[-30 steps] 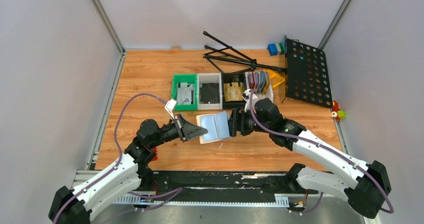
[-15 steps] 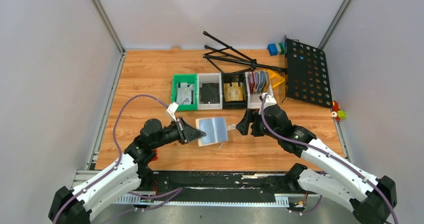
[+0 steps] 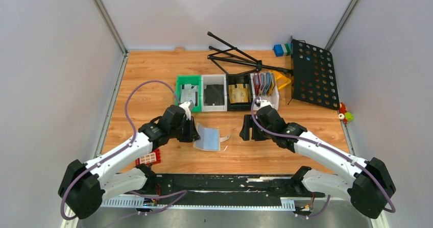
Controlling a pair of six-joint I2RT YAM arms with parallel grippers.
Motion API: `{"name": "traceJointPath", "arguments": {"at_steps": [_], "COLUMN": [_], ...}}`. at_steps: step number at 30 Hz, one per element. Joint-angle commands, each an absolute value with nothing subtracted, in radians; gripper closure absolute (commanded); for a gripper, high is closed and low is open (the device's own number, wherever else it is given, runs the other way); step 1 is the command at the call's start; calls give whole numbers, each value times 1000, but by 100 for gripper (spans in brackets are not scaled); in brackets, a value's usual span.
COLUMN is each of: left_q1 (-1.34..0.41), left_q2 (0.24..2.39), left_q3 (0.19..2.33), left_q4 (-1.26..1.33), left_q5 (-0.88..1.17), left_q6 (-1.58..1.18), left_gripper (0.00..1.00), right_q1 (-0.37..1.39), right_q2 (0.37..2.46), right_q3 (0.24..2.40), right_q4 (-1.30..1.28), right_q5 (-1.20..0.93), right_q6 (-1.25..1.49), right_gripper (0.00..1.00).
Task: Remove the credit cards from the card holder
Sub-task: Place the card holder at the center of the board, then close the card holder at the center of the board.
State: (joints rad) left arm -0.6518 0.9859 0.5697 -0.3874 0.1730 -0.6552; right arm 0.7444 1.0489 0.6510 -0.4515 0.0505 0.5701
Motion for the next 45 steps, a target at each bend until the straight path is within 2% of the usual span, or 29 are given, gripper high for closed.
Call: {"name": "traceJointPath", "arguments": {"at_steps": [1, 3, 5, 7, 10, 14, 17, 20, 25, 29, 30, 39, 45], "left_q1": [-659, -658, -659, -658, -658, -659, -661, -661, -661, -661, -661, -661, -661], "left_q2": [1051, 1063, 1078, 1106, 1166, 1252, 1268, 1327, 1420, 1381, 1361, 1144, 1148], "left_q3": [653, 634, 606, 581, 538, 509, 486, 491, 468, 448, 448, 470, 495], "left_q4": [-455, -374, -275, -187, -58, 78, 164, 180, 224, 197, 177, -22, -82], "left_q5": [126, 201, 284, 353, 418, 473, 473, 481, 468, 410, 395, 272, 228], "left_q6": [-561, -590, -640, -678, -719, -762, -767, -757, -749, -737, -731, -673, -636], "left_gripper": [75, 64, 48, 38, 37, 43, 39, 45, 67, 79, 82, 90, 95], "right_q1": [744, 742, 743, 743, 744, 743, 744, 743, 743, 744, 743, 741, 747], "right_q2": [1084, 1095, 1098, 1098, 1096, 1090, 1093, 1103, 1111, 1137, 1150, 1357, 1487], "right_q3": [647, 640, 632, 626, 619, 611, 608, 610, 601, 600, 603, 691, 739], "right_q4": [-366, -352, -342, -334, -323, -314, -309, -306, -283, -256, -246, -189, -123], "right_q5": [16, -9, -20, -25, -36, -41, -41, -40, -41, -50, -53, -21, -128], "right_q6": [558, 561, 565, 569, 573, 575, 575, 574, 580, 578, 574, 533, 545], "right_gripper": [30, 30, 30, 30, 30, 32, 32, 32, 33, 36, 39, 91, 95]}}
